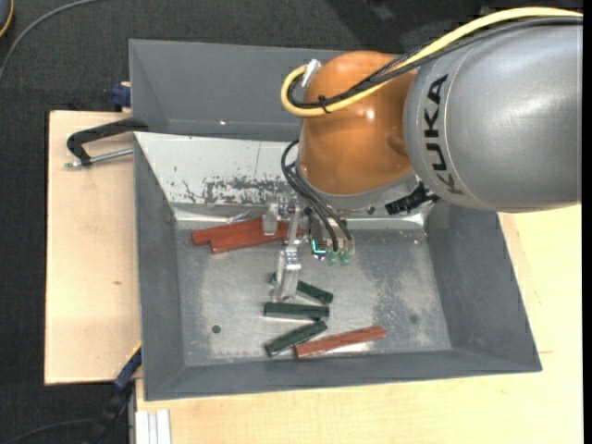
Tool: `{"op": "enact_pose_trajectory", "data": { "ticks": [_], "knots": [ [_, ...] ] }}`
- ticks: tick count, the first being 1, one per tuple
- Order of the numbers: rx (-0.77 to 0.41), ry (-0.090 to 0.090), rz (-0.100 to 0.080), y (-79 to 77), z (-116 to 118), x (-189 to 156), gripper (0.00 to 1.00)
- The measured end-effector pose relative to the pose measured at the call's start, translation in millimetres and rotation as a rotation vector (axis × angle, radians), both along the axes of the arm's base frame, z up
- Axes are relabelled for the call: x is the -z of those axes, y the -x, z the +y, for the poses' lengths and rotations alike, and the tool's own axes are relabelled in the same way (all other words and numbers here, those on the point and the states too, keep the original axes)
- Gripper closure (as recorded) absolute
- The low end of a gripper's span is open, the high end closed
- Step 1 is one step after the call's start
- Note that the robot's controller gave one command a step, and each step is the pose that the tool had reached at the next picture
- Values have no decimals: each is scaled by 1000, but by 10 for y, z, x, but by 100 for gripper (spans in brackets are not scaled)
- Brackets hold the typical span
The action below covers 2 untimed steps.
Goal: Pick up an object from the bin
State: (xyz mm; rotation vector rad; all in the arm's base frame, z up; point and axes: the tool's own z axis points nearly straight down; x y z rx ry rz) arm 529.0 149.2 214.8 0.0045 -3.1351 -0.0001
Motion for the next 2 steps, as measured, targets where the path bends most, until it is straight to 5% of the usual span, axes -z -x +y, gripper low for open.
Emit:
{"op": "enact_pose_trajectory", "data": {
  "ticks": [1, 2],
  "knots": [
    [-244, -1, -3, 145, -605, 1373, 0],
    [-245, -2, -8, 129, -589, 1342, 100]
  ]
}}
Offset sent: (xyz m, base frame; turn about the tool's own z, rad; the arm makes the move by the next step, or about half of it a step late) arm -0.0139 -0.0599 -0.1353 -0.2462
